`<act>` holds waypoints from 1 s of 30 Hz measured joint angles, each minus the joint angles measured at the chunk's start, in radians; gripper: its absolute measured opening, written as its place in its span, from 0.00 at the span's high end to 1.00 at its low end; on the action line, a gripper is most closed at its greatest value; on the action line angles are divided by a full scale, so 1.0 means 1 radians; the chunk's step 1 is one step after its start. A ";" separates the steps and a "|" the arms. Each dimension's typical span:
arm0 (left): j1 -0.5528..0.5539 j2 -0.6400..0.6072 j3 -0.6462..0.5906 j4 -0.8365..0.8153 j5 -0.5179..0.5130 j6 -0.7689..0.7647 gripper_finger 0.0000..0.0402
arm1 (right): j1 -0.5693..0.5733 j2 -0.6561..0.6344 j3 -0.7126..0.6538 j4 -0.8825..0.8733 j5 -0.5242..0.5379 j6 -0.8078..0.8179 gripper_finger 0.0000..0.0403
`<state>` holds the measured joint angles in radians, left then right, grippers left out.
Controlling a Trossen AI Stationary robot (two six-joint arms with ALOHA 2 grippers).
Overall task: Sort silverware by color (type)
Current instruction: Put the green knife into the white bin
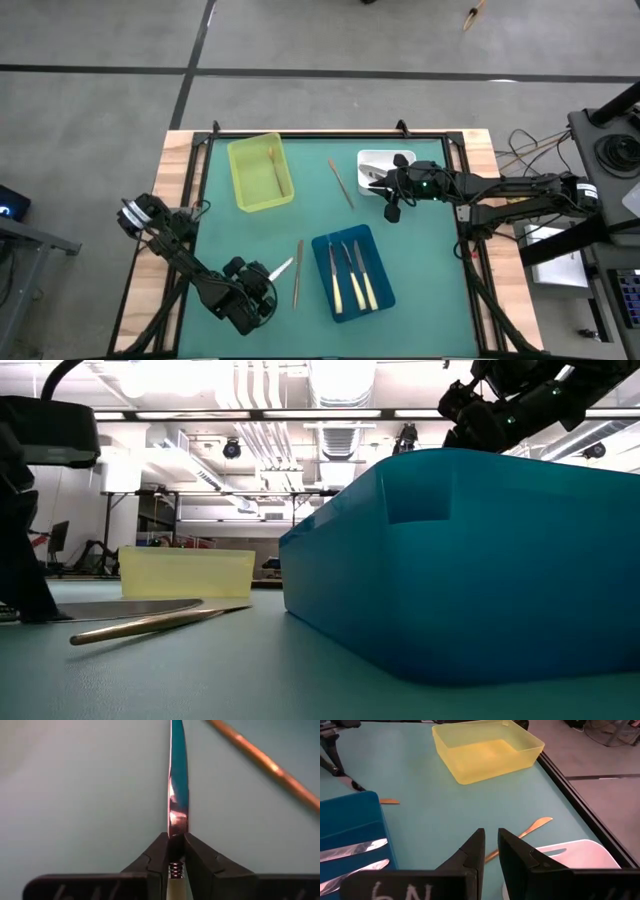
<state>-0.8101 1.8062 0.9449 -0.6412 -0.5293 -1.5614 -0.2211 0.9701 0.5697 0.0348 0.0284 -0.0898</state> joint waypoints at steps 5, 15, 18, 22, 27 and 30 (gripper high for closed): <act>0.000 -0.013 0.001 -0.013 0.001 0.007 0.98 | 0.000 0.000 0.000 0.000 0.000 0.000 0.89; 0.001 -0.025 0.000 -0.021 -0.007 0.011 1.00 | 0.000 0.000 0.000 0.000 0.000 0.000 0.89; 0.000 -0.033 -0.001 -0.034 -0.013 0.012 1.00 | 0.000 0.000 0.000 0.000 0.000 0.000 0.89; 0.000 -0.052 -0.003 -0.061 -0.018 0.012 1.00 | 0.000 0.000 0.000 0.000 0.000 0.000 0.89; -0.001 -0.071 -0.002 -0.087 -0.030 0.011 1.00 | 0.000 0.000 0.000 0.000 0.000 0.000 0.89; -0.001 -0.072 -0.002 -0.077 -0.022 0.024 1.00 | 0.000 0.000 0.000 0.000 0.000 0.000 0.89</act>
<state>-0.8108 1.7340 0.9424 -0.7186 -0.5510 -1.5377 -0.2208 0.9699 0.5697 0.0345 0.0284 -0.0902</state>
